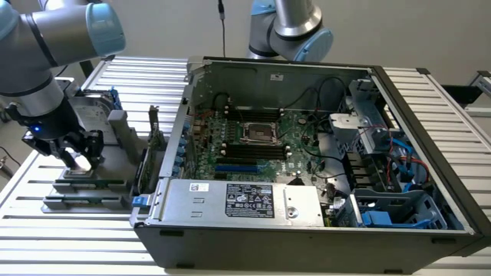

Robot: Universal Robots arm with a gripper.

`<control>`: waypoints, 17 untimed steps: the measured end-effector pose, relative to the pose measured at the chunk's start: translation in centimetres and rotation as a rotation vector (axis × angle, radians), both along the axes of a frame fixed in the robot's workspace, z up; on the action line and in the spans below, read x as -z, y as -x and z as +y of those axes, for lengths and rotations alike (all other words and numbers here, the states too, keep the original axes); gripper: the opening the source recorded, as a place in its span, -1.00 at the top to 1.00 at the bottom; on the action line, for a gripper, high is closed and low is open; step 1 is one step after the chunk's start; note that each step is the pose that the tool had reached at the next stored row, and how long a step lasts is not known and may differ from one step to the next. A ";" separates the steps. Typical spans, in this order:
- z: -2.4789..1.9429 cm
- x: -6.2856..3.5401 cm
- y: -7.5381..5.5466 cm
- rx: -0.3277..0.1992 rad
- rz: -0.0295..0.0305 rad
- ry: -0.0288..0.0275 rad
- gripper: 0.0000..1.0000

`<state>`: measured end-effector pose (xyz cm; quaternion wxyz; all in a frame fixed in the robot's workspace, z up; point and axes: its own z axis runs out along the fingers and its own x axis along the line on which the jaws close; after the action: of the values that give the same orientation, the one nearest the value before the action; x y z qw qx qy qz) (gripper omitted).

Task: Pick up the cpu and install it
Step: 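Pick up the cpu and move it towards the insertion slot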

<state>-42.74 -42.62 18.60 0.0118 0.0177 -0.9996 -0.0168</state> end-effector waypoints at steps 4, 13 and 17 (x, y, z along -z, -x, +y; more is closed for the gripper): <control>-0.02 0.01 0.0 0.000 0.0008 -0.0049 -0.09; -0.12 0.00 0.0 0.001 0.0066 -0.0229 -0.09; -0.14 -0.24 0.0 0.001 0.0106 -0.0252 -0.09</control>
<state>-42.74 -42.76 18.84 0.0169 0.0172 -0.9993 -0.0295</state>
